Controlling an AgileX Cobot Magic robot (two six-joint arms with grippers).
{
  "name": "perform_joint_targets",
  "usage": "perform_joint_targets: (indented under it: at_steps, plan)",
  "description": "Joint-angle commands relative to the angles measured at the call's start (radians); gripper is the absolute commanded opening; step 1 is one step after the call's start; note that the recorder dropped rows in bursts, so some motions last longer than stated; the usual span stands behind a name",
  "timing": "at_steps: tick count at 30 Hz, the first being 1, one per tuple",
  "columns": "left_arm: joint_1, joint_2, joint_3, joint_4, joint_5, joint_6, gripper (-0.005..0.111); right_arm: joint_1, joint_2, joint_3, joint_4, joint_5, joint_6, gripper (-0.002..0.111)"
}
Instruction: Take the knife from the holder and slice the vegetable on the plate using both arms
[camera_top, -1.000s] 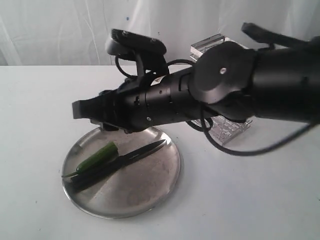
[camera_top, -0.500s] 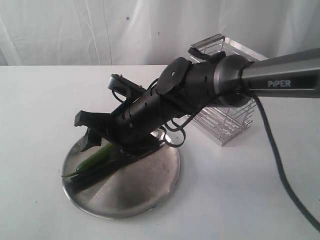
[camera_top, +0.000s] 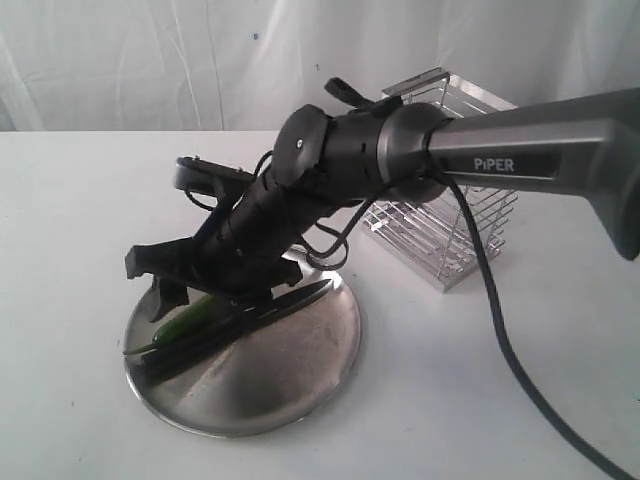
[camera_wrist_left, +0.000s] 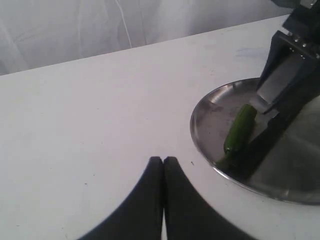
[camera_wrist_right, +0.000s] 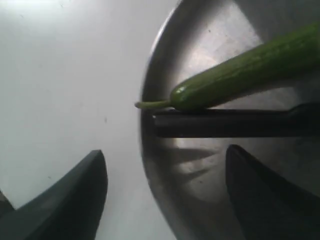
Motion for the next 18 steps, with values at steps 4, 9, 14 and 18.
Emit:
perform_joint_targets:
  at_steps: [4, 9, 14, 18]
  plan:
    - [-0.006, -0.003, 0.003, -0.002, -0.001, -0.006, 0.0, 0.002, 0.007, -0.11, -0.358, 0.084, 0.309, 0.061]
    - [-0.006, -0.003, 0.003, -0.002, -0.001, -0.006, 0.0, 0.002, 0.07, -0.154, -0.271, 0.097, 0.51, 0.06]
    - [-0.006, -0.003, 0.003, -0.002, -0.001, -0.006, 0.0, 0.002, 0.111, -0.188, -0.091, 0.099, 0.671, 0.06]
    - [-0.006, -0.003, 0.003, -0.002, -0.001, -0.006, 0.0, 0.003, 0.118, -0.204, -0.141, 0.099, 0.815, 0.06]
